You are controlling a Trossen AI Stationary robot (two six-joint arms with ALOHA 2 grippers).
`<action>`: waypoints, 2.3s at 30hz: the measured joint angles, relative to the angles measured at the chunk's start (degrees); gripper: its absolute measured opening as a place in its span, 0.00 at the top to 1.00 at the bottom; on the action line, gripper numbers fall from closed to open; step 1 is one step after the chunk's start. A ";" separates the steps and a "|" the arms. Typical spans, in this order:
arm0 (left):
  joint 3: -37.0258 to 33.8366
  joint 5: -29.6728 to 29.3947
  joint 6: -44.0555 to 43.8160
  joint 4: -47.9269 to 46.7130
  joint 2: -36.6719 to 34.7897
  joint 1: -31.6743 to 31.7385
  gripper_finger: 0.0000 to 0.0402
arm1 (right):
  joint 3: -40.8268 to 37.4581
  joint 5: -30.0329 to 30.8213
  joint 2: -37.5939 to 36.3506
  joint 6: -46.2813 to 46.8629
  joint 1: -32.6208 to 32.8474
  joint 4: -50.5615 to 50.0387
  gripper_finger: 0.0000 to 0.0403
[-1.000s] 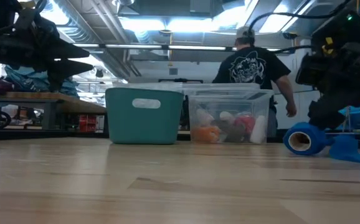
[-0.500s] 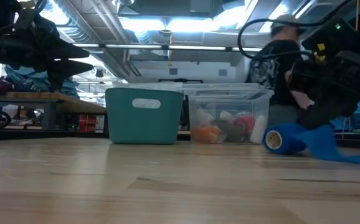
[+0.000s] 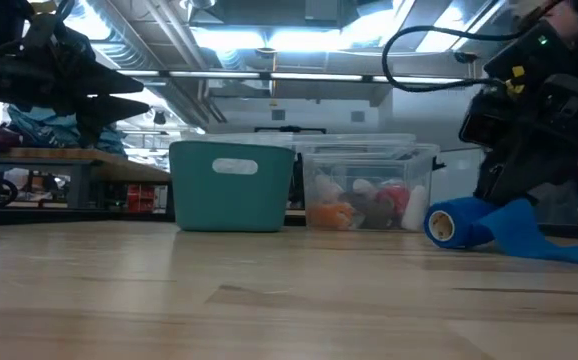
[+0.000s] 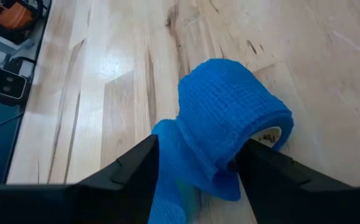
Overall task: Roll bandage
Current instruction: Roll the blue bandage on itself
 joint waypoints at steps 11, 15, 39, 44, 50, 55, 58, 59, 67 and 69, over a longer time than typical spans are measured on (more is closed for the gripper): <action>0.00 0.00 -0.02 -0.01 0.00 0.01 0.54 | 0.00 2.05 0.00 0.11 0.00 4.06 0.48; 0.00 0.00 0.00 0.00 0.00 0.00 0.54 | 0.00 2.08 0.00 0.11 0.00 4.08 0.48; 0.00 0.00 0.00 -0.02 0.00 0.00 0.54 | 0.00 5.12 1.07 0.13 0.00 4.02 0.79; 0.00 0.00 1.23 -0.01 0.00 0.00 0.54 | 0.00 4.97 5.63 0.16 0.04 7.59 0.89; 0.00 0.01 1.47 -0.02 0.00 0.02 0.54 | 0.00 3.85 10.99 0.14 0.04 16.40 0.96; 0.00 0.02 0.40 -0.01 0.00 0.00 0.54 | -0.03 2.75 11.32 -0.06 0.02 19.35 0.98; 0.00 0.02 -1.02 -0.02 0.02 0.01 0.54 | -0.06 2.01 11.30 -1.61 0.00 26.49 0.98; 0.00 0.02 -1.58 0.00 0.02 0.00 0.54 | -0.05 2.15 11.30 -2.44 0.00 29.02 0.98; 0.00 -0.07 -8.58 2.87 0.02 0.00 0.54 | 0.89 12.66 11.26 -9.96 0.00 42.65 0.98; 0.00 -0.07 -10.04 4.31 0.28 0.00 0.54 | 2.51 15.77 11.26 -12.95 0.00 42.80 0.98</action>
